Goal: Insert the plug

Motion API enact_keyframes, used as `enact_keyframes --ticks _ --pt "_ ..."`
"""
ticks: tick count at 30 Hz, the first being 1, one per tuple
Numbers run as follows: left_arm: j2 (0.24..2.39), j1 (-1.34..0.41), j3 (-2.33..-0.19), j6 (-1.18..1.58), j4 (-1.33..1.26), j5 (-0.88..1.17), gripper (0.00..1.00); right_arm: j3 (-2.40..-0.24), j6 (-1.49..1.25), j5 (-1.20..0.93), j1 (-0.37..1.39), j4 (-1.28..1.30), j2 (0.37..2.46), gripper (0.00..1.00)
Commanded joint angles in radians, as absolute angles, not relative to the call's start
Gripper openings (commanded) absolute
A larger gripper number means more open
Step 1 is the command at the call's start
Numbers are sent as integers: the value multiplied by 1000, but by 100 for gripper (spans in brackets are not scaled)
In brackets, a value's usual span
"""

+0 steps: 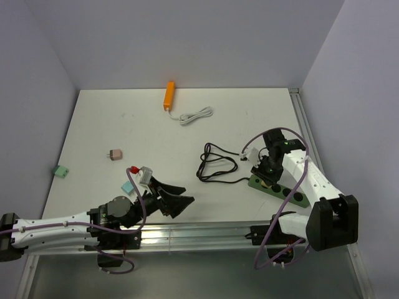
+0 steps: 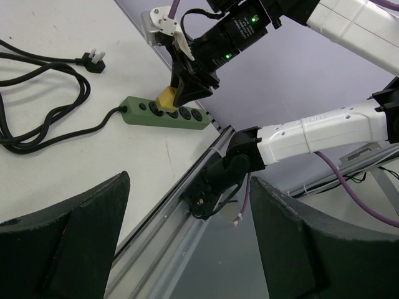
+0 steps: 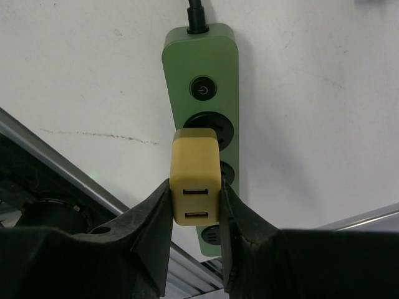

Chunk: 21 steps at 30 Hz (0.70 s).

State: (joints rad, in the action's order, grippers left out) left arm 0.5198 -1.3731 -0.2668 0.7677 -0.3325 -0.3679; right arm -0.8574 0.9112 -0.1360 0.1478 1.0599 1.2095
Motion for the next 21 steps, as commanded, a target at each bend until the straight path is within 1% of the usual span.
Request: enact_keyframes --ticks 1,16,21 --pt "508 -1370 -259 749 -376 -371 83 -880 1032 -130 146 1051 1227 0" --pt "483 -1370 -252 750 -357 -370 83 -831 1061 -81 158 1026 1311 0" --pt "482 -1368 -249 746 -357 -371 83 -792 1084 -60 146 963 1359 0"
